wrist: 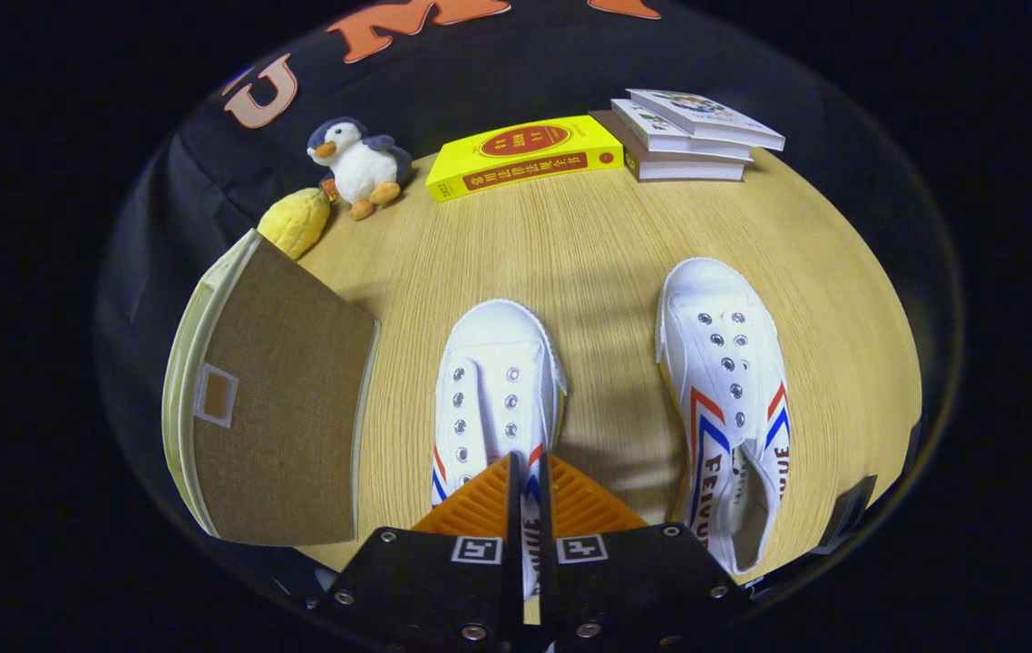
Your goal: Open the storage box then place both shoes into the box .Put the left shoe in first, then the right shoe, with the right side of both shoes facing outward in a uniform manner.
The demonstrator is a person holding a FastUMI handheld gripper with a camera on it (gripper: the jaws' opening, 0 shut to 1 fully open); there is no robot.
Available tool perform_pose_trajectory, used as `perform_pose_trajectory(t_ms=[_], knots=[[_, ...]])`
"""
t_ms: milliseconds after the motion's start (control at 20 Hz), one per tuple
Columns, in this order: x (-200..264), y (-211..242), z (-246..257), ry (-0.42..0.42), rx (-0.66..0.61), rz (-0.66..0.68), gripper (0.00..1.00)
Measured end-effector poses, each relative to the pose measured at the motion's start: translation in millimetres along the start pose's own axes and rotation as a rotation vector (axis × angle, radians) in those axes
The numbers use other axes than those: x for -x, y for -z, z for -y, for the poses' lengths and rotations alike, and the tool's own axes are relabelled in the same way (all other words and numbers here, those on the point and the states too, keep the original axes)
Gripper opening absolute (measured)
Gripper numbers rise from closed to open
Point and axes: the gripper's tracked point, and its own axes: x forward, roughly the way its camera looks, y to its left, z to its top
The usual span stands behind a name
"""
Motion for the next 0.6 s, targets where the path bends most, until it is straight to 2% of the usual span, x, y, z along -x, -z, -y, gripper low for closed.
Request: perform_pose_trajectory(t_ms=[250,400,450,550,600], knots=[[-10.7,7.3,4.3,0.005,0.008,-0.093,0.18],[-13.5,12.5,8.1,-0.013,-0.015,-0.153,0.34],[-15.9,23.2,9.2,-0.006,-0.008,-0.209,0.40],[-19.2,20.2,7.4,0.001,-0.009,-0.207,0.57],[-16.4,23.0,7.2,-0.001,0.009,-0.228,0.56]])
